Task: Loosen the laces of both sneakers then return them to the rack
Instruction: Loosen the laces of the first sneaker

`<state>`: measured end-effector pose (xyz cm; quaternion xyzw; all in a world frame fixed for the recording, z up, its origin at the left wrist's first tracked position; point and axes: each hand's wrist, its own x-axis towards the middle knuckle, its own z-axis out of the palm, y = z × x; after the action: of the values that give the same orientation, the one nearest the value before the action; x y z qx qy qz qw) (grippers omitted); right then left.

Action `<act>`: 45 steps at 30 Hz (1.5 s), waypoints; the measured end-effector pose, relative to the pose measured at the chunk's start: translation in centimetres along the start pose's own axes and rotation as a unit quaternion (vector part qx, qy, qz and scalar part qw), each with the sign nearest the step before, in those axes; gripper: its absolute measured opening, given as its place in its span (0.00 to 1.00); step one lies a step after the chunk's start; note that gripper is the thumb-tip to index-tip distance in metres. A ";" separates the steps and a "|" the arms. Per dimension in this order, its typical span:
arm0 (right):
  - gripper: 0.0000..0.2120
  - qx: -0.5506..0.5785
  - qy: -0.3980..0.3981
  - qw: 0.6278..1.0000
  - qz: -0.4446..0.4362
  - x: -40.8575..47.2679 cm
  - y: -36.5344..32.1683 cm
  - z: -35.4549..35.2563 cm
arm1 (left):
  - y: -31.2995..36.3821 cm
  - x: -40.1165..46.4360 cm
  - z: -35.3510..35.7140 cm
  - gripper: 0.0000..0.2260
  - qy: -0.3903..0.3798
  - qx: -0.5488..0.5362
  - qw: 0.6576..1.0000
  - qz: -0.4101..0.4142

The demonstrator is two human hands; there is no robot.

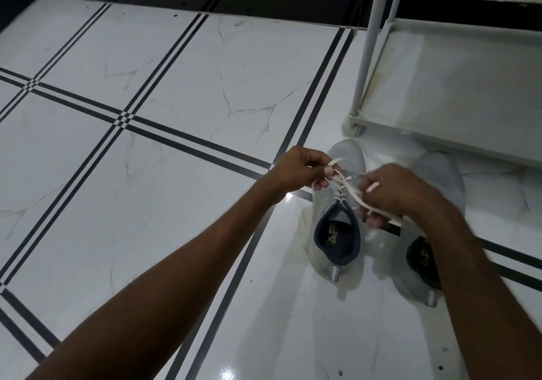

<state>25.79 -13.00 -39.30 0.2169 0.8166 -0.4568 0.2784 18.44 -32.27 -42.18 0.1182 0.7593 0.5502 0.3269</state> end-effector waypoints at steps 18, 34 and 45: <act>0.10 0.200 -0.024 0.974 -0.105 2.2 2.6 2.6 | 1.5 0.2 0.8 0.10 -0.071 0.025 0.997 -0.026; 0.11 0.228 -0.086 0.965 -0.092 3.4 3.0 2.9 | 1.9 0.5 1.7 0.05 0.024 0.437 0.883 0.166; 0.07 0.454 0.232 0.860 0.005 3.0 3.6 2.4 | -2.0 -1.8 1.3 0.12 0.082 -0.229 0.964 -0.110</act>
<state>26.36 -13.04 -44.51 0.4236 0.5585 -0.7116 -0.0464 20.93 -32.97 -43.56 -0.0898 0.6453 0.6781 0.3402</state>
